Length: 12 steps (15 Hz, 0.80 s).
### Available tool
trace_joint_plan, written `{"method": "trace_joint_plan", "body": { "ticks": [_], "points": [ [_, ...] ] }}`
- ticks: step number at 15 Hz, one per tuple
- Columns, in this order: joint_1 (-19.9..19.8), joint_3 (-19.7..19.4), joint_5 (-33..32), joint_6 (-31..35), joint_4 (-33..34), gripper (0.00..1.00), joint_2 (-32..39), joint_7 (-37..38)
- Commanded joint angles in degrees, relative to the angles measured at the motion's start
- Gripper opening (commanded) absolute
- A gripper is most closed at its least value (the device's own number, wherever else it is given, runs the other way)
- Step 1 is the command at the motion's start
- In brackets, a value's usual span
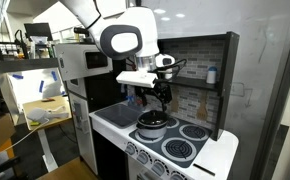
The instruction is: Put the pots lid on the stove
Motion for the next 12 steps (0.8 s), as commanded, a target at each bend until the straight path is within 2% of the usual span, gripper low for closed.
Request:
{"method": "trace_joint_plan", "body": {
  "ticks": [1,12],
  "points": [
    [-2.2,2.0,0.8,1.2,1.0,1.0,1.3,-1.0],
    [-2.0,1.9,-0.8,0.3,0.7,1.0,1.5,0.8]
  ]
}}
